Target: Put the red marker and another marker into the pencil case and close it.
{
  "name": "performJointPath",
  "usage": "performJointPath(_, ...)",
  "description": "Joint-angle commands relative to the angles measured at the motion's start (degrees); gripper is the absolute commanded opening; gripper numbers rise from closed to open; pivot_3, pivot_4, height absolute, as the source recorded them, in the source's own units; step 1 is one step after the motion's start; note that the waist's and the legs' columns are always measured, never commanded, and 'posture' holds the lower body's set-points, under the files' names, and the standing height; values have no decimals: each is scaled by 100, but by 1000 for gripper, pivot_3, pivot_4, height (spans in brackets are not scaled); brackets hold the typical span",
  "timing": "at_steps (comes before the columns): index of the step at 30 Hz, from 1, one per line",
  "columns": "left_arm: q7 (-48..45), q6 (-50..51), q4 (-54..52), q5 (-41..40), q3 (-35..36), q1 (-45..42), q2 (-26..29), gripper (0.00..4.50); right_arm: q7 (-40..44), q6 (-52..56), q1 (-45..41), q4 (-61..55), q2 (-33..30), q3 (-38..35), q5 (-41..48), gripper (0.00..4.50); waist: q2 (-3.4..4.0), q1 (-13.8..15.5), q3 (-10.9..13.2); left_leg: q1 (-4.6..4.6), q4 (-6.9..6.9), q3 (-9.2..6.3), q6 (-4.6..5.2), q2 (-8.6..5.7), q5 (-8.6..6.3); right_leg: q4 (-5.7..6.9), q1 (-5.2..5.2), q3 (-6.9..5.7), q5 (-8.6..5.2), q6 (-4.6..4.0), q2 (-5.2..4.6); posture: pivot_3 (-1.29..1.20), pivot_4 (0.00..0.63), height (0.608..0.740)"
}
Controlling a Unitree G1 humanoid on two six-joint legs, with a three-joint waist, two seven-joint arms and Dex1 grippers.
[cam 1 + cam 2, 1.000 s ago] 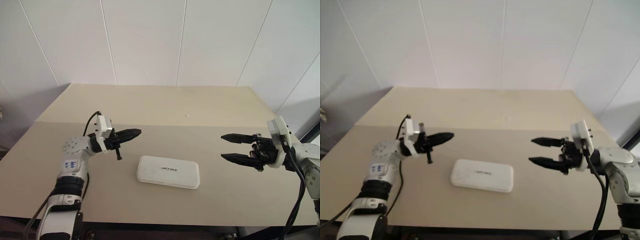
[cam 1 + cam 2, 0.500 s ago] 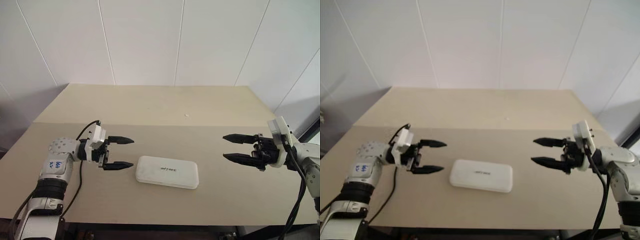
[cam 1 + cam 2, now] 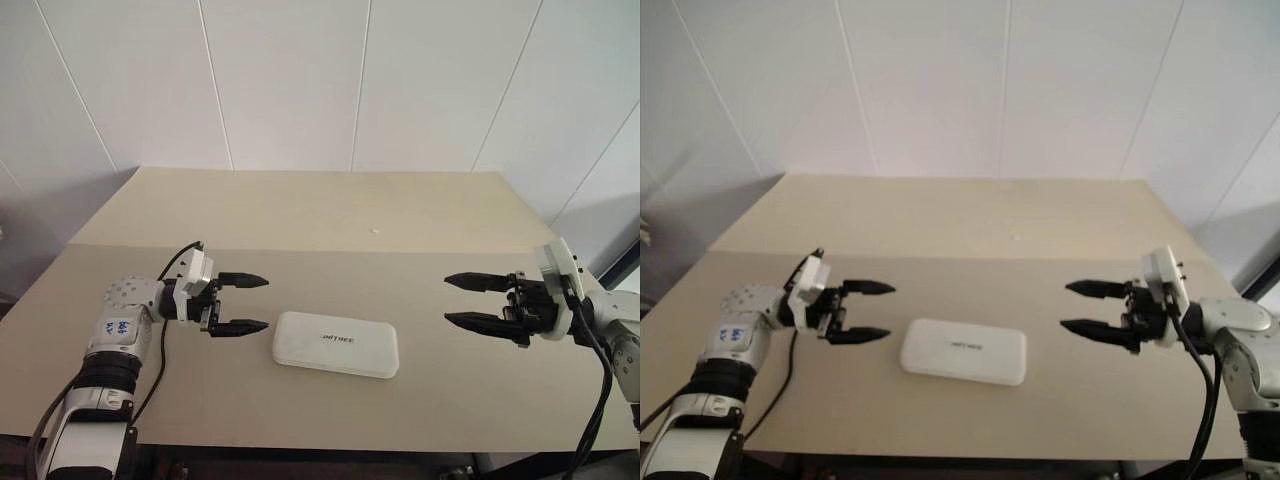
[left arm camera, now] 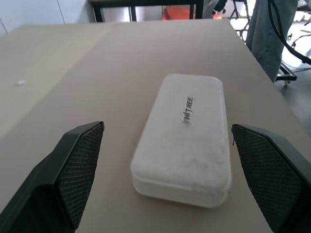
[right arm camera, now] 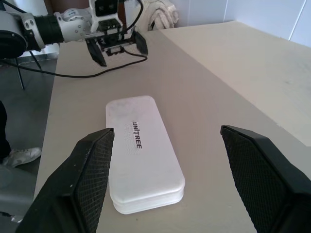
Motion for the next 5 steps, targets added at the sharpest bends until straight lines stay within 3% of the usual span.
performJointPath(1, -2, -92, -68, -156, 194, -74, 45, 4474, -102, -39, 26, -223, -34, -266, 153, 4500, -1, -7, 0, -1, 0, -1, 0, 1, 0, 0, -1, 0, 0, 0, 1, 0, 150, 740)
performJointPath(5, 71, -93, -171, -123, 245, -32, 131, 4474, -207, -185, 33, -250, 157, -201, 143, 4500, -1, -30, 0, 2, -3, 1, 0, 4, 0, 1, -1, 0, 0, 0, 4, 0, 150, 740)
